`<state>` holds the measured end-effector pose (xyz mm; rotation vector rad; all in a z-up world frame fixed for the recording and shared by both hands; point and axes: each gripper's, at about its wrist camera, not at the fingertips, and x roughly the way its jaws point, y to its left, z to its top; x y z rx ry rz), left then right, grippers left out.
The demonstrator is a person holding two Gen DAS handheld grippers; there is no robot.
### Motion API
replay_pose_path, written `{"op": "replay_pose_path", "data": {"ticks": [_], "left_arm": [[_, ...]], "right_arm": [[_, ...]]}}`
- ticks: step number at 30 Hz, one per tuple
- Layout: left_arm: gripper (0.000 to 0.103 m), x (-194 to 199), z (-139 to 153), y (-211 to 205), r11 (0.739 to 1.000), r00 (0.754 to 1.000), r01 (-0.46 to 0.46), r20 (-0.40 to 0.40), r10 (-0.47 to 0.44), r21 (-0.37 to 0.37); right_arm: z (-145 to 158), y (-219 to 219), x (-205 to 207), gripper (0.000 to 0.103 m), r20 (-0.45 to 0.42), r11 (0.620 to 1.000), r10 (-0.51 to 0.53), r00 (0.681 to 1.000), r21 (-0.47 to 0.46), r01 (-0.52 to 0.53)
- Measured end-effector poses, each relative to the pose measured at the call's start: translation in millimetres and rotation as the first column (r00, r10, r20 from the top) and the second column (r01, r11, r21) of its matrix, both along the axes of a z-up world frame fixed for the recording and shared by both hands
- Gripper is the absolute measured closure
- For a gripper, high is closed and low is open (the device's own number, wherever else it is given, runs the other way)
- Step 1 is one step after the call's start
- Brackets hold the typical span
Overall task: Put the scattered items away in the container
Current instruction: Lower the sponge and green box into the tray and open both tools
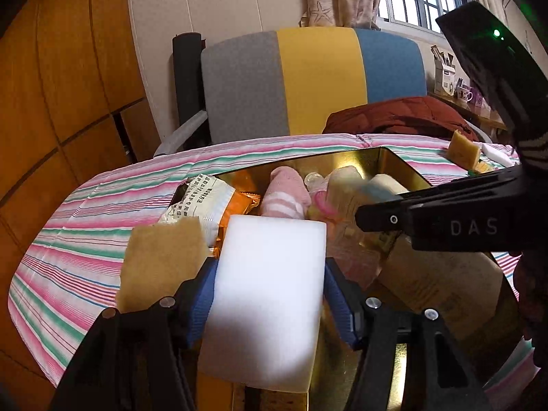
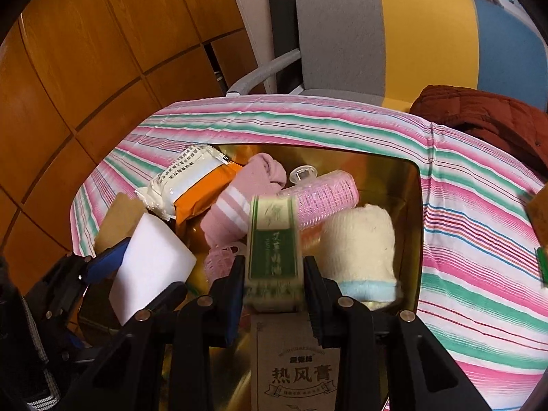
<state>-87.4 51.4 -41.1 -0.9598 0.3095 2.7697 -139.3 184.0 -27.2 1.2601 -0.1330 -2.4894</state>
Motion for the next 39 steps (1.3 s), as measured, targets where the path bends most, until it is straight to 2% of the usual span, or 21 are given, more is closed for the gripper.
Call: {"op": "replay_pose_path", "data": {"ticks": [11, 21, 27, 39], "left_arm": [[0.036, 7, 2, -2, 1.0, 1.0, -0.011, -0.014, 0.011, 0.004], [0.032, 19, 12, -5, 1.0, 0.999, -0.019, -0.047, 0.02, 0.017], [0.03, 26, 19, -5, 1.0, 0.997, -0.029, -0.068, 0.03, 0.012], [0.03, 36, 37, 9, 1.0, 0.994, -0.013, -0.105, 0.012, -0.008]], "right_arm": [[1, 0, 9, 0.069, -0.014, 1.0, -0.001, 1.0, -0.029, 0.001], [12, 9, 25, 0.059, -0.056, 0.995, -0.013, 0.998, -0.099, 0.007], [18, 19, 39, 0.058, -0.077, 0.992, -0.023, 0.997, -0.128, 0.013], [17, 83, 71, 0.056, -0.095, 0.986, -0.109, 0.99, -0.14, 0.095]]}}
